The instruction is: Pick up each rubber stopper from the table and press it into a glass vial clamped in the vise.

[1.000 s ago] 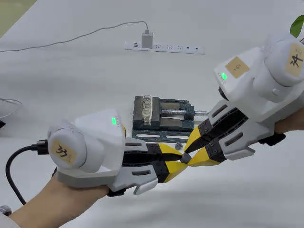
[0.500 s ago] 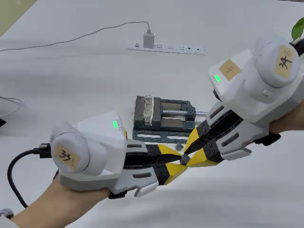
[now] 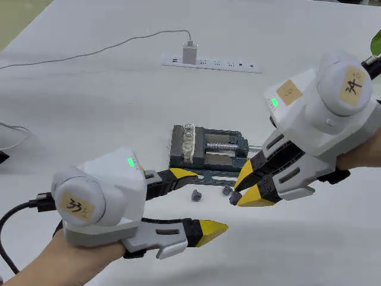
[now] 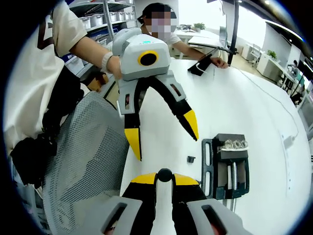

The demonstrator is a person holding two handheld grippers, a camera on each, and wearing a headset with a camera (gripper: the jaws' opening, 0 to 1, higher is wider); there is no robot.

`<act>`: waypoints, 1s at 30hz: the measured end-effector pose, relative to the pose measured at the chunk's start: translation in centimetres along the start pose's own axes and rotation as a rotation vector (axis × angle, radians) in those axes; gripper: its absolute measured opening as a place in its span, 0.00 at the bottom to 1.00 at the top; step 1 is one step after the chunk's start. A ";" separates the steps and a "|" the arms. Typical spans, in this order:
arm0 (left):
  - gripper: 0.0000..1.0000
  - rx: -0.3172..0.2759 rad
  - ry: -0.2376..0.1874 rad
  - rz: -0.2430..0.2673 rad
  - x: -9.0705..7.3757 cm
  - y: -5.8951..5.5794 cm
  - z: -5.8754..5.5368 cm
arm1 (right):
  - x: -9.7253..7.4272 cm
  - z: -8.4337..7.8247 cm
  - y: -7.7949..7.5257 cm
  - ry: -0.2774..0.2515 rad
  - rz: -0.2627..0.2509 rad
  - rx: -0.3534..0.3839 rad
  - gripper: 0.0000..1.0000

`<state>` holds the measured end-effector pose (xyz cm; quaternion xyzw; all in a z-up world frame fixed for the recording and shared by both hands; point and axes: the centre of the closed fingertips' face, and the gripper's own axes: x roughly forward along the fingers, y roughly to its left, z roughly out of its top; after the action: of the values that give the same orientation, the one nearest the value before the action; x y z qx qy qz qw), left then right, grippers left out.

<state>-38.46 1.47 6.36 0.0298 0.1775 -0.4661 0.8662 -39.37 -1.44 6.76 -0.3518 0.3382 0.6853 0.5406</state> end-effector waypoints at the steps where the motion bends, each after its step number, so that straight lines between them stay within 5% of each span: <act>1: 0.59 -0.003 0.002 0.017 -0.1 0.4 -0.1 | 0.0 0.0 -0.1 0.002 -0.002 0.001 0.07; 12: 0.84 -0.033 0.029 0.122 -1.9 3.4 -1.1 | -0.4 -0.1 -2.2 0.034 -0.024 -0.032 0.07; 23: 0.99 -0.064 0.058 0.167 -2.9 4.6 -2.2 | -1.3 0.8 -6.3 0.095 -0.055 -0.131 0.07; 30: 0.99 -0.075 0.064 0.167 -3.0 4.9 -2.4 | -1.8 1.6 -8.9 0.120 -0.068 -0.195 0.07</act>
<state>-36.66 7.14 4.61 0.0272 0.2195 -0.3840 0.8965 -30.59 0.71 8.37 -0.4546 0.2893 0.6738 0.5055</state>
